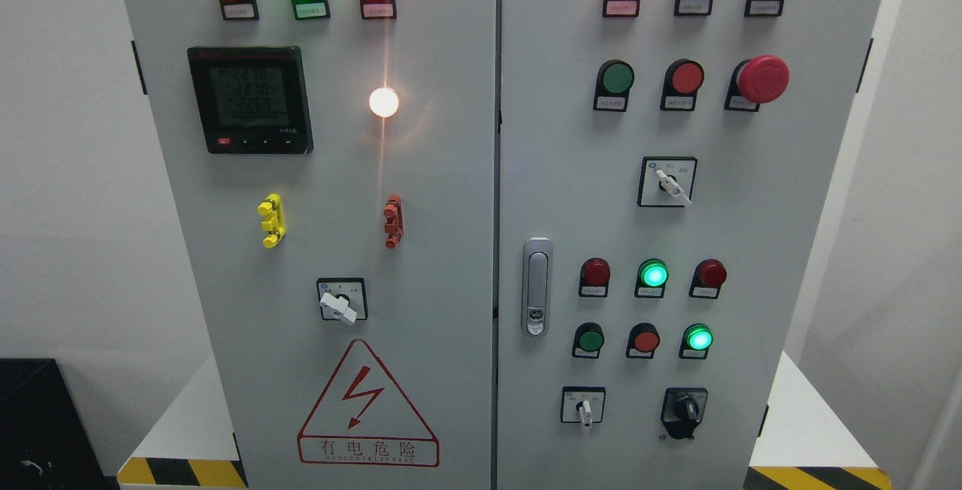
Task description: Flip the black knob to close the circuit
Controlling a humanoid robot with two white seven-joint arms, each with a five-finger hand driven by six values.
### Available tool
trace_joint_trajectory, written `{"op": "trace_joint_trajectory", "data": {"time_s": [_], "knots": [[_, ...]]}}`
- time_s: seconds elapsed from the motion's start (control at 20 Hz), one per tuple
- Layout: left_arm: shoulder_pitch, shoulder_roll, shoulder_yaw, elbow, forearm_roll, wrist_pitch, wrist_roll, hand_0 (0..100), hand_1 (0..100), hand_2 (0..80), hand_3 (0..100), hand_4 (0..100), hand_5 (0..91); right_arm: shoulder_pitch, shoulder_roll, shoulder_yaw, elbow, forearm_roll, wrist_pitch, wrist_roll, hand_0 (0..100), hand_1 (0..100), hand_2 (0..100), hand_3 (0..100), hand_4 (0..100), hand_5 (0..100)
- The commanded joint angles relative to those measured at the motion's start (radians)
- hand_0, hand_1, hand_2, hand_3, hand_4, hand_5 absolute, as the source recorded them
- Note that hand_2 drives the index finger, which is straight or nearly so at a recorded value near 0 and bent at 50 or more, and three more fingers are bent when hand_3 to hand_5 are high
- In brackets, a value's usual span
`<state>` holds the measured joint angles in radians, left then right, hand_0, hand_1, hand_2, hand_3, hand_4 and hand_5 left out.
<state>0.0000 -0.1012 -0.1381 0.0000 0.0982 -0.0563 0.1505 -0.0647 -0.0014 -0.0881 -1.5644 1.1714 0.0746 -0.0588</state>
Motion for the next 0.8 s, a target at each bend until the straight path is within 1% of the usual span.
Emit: {"op": "trace_joint_trajectory", "data": {"time_s": [0.0, 0.1, 0.2, 0.55, 0.65, 0.75], "knots": [[0.023, 0.000, 0.000, -0.029, 0.000, 0.000, 0.000, 12, 56, 0.0, 0, 0, 0.0, -0.050, 0.018, 0.005, -0.031, 0.019, 0.008, 0.014, 0, 4, 89, 100, 97, 100], [0.023, 0.000, 0.000, -0.029, 0.000, 0.000, 0.000, 12, 56, 0.0, 0, 0, 0.0, -0.056, 0.018, 0.005, -0.032, 0.030, 0.010, 0.016, 0, 4, 89, 100, 97, 100], [0.023, 0.000, 0.000, -0.029, 0.000, 0.000, 0.000, 12, 56, 0.0, 0, 0, 0.0, -0.069, 0.018, 0.005, -0.033, 0.037, 0.019, 0.028, 0, 4, 89, 100, 97, 100], [0.023, 0.000, 0.000, -0.029, 0.000, 0.000, 0.000, 12, 56, 0.0, 0, 0, 0.0, -0.101, 0.018, 0.005, -0.026, 0.053, 0.025, 0.033, 0, 4, 89, 100, 97, 100], [0.023, 0.000, 0.000, -0.029, 0.000, 0.000, 0.000, 12, 56, 0.0, 0, 0, 0.0, -0.113, 0.018, 0.005, -0.025, 0.053, 0.025, 0.053, 0, 4, 89, 100, 97, 100], [0.021, 0.000, 0.000, -0.029, 0.000, 0.000, 0.000, 12, 56, 0.0, 0, 0, 0.0, -0.121, 0.018, 0.007, -0.023, 0.056, 0.027, 0.056, 0, 4, 89, 100, 97, 100]]}}
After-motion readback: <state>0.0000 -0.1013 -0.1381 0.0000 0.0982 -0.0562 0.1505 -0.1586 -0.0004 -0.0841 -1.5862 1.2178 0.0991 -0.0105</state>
